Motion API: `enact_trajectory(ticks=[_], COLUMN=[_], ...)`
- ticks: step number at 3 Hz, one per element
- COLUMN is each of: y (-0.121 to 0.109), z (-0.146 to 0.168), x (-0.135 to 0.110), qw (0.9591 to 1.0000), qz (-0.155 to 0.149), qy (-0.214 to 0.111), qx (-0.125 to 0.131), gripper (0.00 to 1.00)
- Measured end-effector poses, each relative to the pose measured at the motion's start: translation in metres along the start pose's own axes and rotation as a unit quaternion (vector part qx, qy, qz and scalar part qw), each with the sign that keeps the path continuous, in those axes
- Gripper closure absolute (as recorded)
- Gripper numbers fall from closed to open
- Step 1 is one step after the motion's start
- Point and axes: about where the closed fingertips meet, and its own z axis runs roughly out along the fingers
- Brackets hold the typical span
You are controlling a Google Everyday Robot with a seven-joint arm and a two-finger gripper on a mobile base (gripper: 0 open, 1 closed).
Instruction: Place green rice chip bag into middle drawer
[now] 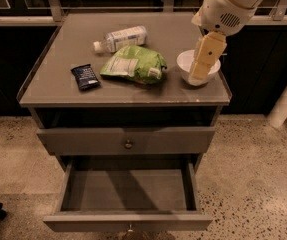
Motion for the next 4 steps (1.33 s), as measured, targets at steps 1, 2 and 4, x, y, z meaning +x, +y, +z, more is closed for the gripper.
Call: enact_trajectory(ticks=[1, 2, 4], y=[0.003, -0.001, -0.051], z=[-0.003, 0.017, 0.067], x=[0.005, 0.012, -0.015], qw=[0.9999, 0.9976, 0.988], qz=[0.01, 0.022, 0.029], qy=[-0.011, -0.065, -0.148], qx=[0.008, 0.014, 0.035], gripper=[0.0, 0.0, 0.0])
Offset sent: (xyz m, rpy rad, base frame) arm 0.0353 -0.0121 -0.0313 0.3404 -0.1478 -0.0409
